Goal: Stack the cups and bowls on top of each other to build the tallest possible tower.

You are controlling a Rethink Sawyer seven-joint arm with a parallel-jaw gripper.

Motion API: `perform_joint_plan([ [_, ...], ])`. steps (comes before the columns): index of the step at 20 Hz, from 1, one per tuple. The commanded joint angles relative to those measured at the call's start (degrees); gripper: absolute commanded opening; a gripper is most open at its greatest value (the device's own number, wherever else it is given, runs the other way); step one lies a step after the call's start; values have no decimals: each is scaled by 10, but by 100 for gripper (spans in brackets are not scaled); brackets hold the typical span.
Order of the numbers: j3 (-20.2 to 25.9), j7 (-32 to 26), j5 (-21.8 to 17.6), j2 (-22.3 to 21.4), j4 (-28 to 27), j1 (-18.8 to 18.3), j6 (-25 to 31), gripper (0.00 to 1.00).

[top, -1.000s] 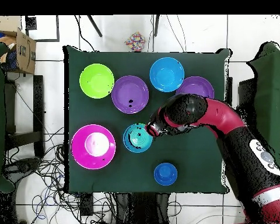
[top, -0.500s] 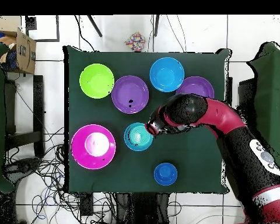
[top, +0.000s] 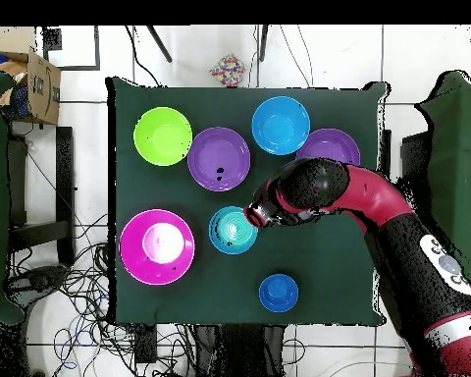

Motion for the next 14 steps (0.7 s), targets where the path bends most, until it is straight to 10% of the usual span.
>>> perform_joint_plan([
  [1,0,32,2,5,2,2,-38,0],
  [14,-4,34,0,3,-1,5,-34,0],
])
